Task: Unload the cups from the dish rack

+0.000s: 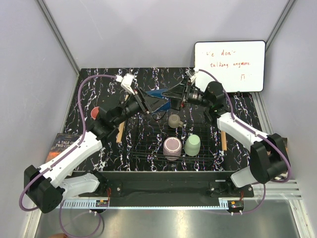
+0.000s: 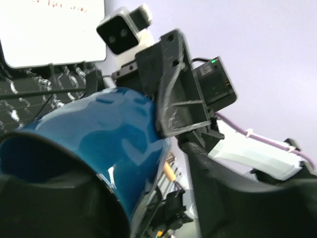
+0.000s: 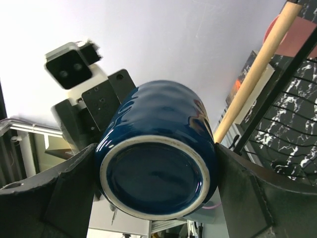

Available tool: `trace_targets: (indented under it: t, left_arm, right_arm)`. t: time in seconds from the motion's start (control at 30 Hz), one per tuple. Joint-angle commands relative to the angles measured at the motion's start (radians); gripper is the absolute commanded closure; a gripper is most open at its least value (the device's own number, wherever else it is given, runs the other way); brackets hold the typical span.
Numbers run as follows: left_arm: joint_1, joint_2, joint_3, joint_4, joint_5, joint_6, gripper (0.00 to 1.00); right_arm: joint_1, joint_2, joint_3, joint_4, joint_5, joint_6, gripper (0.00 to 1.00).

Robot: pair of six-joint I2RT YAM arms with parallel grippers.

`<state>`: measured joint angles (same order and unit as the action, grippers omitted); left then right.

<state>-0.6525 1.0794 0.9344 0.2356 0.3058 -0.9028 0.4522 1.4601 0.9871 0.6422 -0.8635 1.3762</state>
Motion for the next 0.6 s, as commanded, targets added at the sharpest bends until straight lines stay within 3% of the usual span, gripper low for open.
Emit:
trace_targets:
  t: [0.0, 0.07, 0.1, 0.3, 0.33, 0.37, 0.4, 0.47, 0.5, 0.57]
  left_arm:
    - [-0.013, 0.008, 0.038, 0.088, 0.052, 0.002, 0.69]
    - [-0.013, 0.005, 0.035, 0.084, 0.050, 0.007, 0.85]
    - [-0.013, 0.004, 0.037, 0.079, 0.050, 0.010, 0.99]
    - [-0.013, 0.013, 0.069, -0.007, 0.015, 0.044, 1.00]
    - [-0.013, 0.016, 0.084, -0.080, 0.004, 0.056, 1.00]
    - [-0.013, 0.019, 0.098, -0.109, -0.007, 0.085, 1.00]
    - [-0.013, 0.017, 0.113, -0.131, -0.026, 0.099, 1.00]
    - [-0.013, 0.002, 0.121, -0.171, -0.045, 0.142, 1.00]
    - [-0.013, -0.001, 0.129, -0.183, -0.065, 0.153, 1.00]
    - [-0.013, -0.010, 0.150, -0.232, -0.101, 0.212, 1.00]
  right_arm:
    - [0.013, 0.002, 0.045, 0.139, -0.019, 0.037, 1.00]
    - [0.014, 0.002, 0.045, 0.139, -0.019, 0.034, 1.00]
    - [0.014, 0.003, 0.047, 0.137, -0.019, 0.032, 1.00]
    - [0.014, 0.003, 0.048, 0.117, -0.026, 0.011, 1.00]
    - [0.016, 0.000, 0.053, 0.087, -0.028, 0.001, 0.94]
    - [0.014, -0.004, 0.059, 0.058, -0.026, -0.032, 0.79]
    - [0.014, -0.010, 0.062, 0.027, -0.023, -0.054, 0.52]
    - [0.013, -0.033, 0.070, -0.068, -0.006, -0.094, 0.29]
    - [0.013, -0.052, 0.071, -0.100, 0.012, -0.135, 0.10]
    - [0.014, -0.066, 0.079, -0.196, 0.035, -0.190, 0.00]
